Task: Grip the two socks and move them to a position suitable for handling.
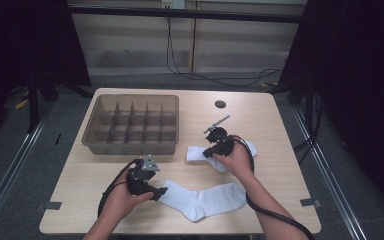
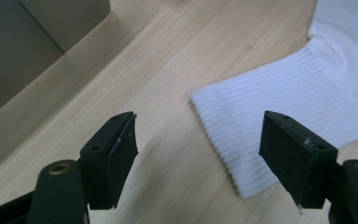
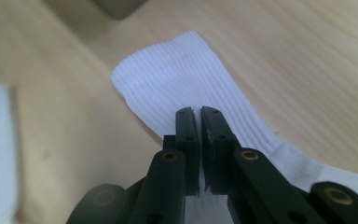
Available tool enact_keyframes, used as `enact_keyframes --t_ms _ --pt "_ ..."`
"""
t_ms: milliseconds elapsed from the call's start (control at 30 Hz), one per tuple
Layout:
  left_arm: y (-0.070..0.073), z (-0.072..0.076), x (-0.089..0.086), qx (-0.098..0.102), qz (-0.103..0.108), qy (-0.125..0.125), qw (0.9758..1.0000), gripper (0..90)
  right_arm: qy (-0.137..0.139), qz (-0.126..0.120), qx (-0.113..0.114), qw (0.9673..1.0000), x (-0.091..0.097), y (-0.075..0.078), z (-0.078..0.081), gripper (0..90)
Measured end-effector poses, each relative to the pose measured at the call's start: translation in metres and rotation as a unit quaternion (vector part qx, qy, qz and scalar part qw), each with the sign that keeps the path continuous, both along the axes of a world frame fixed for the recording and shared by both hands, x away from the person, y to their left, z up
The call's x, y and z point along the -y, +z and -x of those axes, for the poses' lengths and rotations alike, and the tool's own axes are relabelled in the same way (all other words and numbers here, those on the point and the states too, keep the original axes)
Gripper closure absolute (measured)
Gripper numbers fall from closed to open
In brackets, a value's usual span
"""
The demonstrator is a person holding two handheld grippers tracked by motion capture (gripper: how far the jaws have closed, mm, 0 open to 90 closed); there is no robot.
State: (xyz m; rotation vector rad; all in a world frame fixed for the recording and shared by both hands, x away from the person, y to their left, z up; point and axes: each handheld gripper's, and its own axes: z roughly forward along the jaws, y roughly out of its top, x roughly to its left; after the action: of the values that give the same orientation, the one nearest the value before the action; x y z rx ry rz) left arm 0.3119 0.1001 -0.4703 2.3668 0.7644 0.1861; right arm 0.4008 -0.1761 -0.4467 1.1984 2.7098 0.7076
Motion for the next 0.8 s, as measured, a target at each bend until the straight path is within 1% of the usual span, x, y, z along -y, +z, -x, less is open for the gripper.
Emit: enact_keyframes --t_ms 33,67,100,133,167,200,233,267,300,333,367,400,433,467,500,533,567,600,633,667,700,733,767,800 --pt "0.000 0.000 0.000 0.000 0.000 0.000 1.0000 27.4 0.014 -0.002 -0.002 0.9999 -0.002 0.004 0.005 86.3" --pt "0.000 0.000 0.000 0.000 0.001 0.001 1.0000 27.4 0.014 -0.002 -0.002 0.9999 -0.002 0.004 0.005 86.3" --pt "0.001 0.000 0.001 0.001 0.002 0.004 1.0000 27.4 0.036 -0.028 -0.004 0.9990 -0.006 0.009 0.014 81.6" --pt "0.001 -0.001 0.001 0.000 0.004 0.004 1.0000 27.5 0.037 -0.049 -0.012 0.9981 -0.008 0.009 0.018 72.8" --pt "0.001 -0.001 0.001 0.000 0.004 0.004 1.0000 28.2 0.032 -0.059 -0.017 0.9976 -0.010 0.007 0.021 66.0" --pt "0.000 -0.001 0.001 -0.001 0.005 0.002 1.0000 31.4 0.031 -0.049 -0.009 0.9983 -0.011 0.006 0.023 63.9" --pt "0.000 -0.001 0.000 -0.002 0.002 0.000 1.0000 34.9 0.030 -0.031 0.001 0.9991 -0.009 0.005 0.023 64.1" --pt "0.000 -0.002 0.000 -0.003 -0.001 -0.003 1.0000 35.6 0.023 -0.026 -0.001 0.9994 -0.004 0.004 0.022 64.1" --pt "0.000 -0.003 0.000 0.000 0.000 0.001 1.0000 36.0 0.008 -0.033 -0.004 0.9994 0.004 0.003 0.021 64.5" --pt "0.000 -0.003 0.000 0.000 0.000 0.001 1.0000 37.2 0.008 -0.033 -0.004 0.9994 0.004 0.003 0.021 64.5" --pt "0.001 -0.005 0.002 -0.004 0.000 -0.002 1.0000 38.6 -0.014 -0.021 0.003 0.9997 0.021 0.003 0.019 65.7" --pt "0.001 -0.005 0.002 -0.004 0.000 -0.002 1.0000 40.2 -0.023 -0.010 0.006 0.9997 0.030 0.003 0.018 66.7" --pt "0.003 -0.009 0.003 -0.001 0.004 0.005 1.0000 41.0 -0.032 -0.007 0.006 0.9994 0.038 0.003 0.018 68.2" --pt "0.004 -0.011 0.005 -0.002 0.008 0.007 0.9999 42.1 -0.038 -0.009 0.004 0.9992 0.046 0.003 0.019 69.3" --pt "0.004 -0.011 0.005 -0.002 0.008 0.007 0.9999 44.1 -0.044 -0.004 0.006 0.9990 0.053 0.002 0.019 69.8" --pt "0.005 -0.013 0.008 -0.001 0.008 0.006 0.9999 44.9 -0.050 0.011 0.010 0.9987 0.059 0.001 0.020 69.9" --pt "0.005 -0.015 0.011 -0.001 0.009 0.004 0.9999 45.5 -0.055 0.021 0.011 0.9982 0.065 0.000 0.021 71.1" --pt "0.005 -0.020 0.019 -0.005 0.008 -0.002 1.0000 48.0 -0.060 0.025 0.011 0.9978 0.070 -0.002 0.022 71.9" --pt "0.005 -0.023 0.023 0.001 0.008 -0.001 1.0000 48.6 -0.064 0.027 0.012 0.9975 0.075 -0.005 0.022 71.9" --pt "0.005 -0.025 0.028 0.002 0.012 -0.004 0.9999 48.8 -0.068 0.027 0.008 0.9973 0.079 -0.008 0.022 71.9" --pt "0.004 -0.028 0.033 0.006 0.015 -0.003 0.9999 49.8 -0.072 0.027 0.010 0.9970 0.082 -0.011 0.023 71.8" --pt "0.004 -0.028 0.033 0.006 0.015 -0.003 0.9999 49.9 -0.072 0.027 0.010 0.9970 0.082 -0.011 0.023 71.8" --pt "0.004 -0.033 0.042 0.018 0.011 0.000 0.9998 50.0 -0.081 0.038 0.011 0.9959 0.088 -0.016 0.022 71.9" --pt "0.002 -0.034 0.047 0.017 0.009 0.002 0.9998 50.4 -0.085 0.036 0.007 0.9957 0.089 -0.018 0.022 71.9"
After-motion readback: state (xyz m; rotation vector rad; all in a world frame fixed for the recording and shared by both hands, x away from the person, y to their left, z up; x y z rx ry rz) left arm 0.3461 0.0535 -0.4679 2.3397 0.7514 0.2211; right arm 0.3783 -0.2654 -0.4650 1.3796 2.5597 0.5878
